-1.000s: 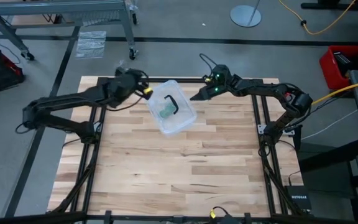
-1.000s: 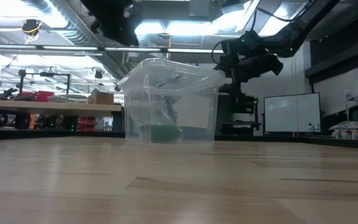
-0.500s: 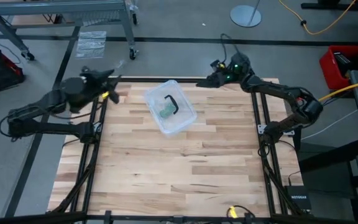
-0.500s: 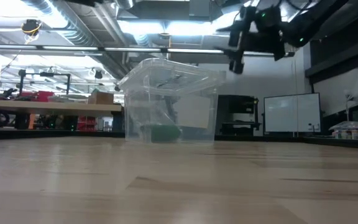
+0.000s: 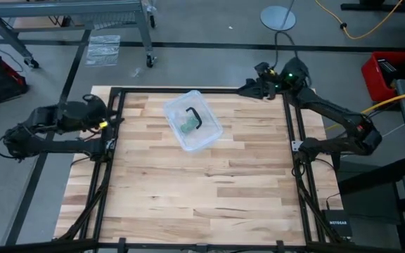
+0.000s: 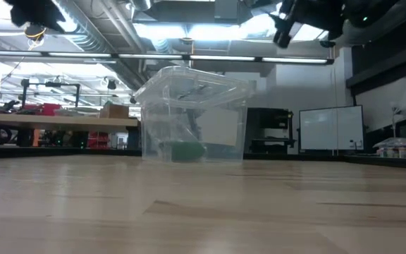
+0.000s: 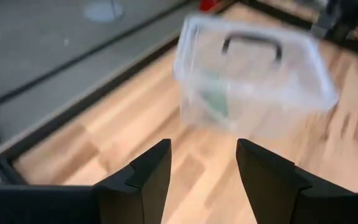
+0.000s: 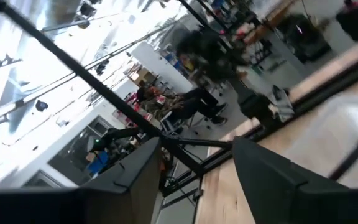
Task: Roll bandage
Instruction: Return to Home Position
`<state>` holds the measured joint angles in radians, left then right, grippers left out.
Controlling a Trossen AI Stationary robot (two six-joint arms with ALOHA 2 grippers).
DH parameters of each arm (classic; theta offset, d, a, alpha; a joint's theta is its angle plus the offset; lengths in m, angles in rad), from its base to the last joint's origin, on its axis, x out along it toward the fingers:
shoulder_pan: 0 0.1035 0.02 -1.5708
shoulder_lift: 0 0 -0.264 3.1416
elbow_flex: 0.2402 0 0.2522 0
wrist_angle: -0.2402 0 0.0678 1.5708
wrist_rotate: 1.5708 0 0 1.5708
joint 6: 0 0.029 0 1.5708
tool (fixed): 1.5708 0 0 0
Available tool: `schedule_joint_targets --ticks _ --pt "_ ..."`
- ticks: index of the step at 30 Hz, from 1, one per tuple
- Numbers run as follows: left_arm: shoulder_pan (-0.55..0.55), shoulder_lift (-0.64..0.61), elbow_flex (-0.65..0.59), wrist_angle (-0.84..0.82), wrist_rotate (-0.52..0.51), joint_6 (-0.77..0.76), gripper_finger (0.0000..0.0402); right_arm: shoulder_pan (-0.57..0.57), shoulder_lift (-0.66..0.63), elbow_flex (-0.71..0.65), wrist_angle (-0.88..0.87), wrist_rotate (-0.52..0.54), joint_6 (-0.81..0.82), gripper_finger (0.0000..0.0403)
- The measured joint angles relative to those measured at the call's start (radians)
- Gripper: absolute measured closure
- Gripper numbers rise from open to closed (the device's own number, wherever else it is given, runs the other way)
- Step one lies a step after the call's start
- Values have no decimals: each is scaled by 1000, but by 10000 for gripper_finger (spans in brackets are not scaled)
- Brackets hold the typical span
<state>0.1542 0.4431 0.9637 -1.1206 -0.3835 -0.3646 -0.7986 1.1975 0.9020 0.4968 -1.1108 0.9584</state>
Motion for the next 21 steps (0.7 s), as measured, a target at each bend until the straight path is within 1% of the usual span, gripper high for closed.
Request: schedule_joint_targets --ticks 5,8,11,14,16,17,19,21 --pt "0 -40 -123 -24 33 -27 226 0 -86 0 -36 -18 -69 201" --pt "-1 -65 -222 12 95 -33 226 0 -132 0 -122 -34 -119 201" --pt "0 -88 -333 105 156 -52 226 0 -179 0 -275 -34 -230 201" --pt "-1 -105 -444 228 220 -66 226 0 -226 0 -509 -24 -426 201" --pt "-1 -99 -469 268 305 -87 226 0 -256 0 -687 30 -550 201" --pt "-1 -95 -475 302 335 -116 226 0 -270 0 -773 80 -604 201" --pt "-4 -95 -493 366 351 -180 226 0 -297 0 -917 191 -673 201" --pt "-5 -95 -518 453 348 -193 226 0 -322 0 -1037 312 -725 201"
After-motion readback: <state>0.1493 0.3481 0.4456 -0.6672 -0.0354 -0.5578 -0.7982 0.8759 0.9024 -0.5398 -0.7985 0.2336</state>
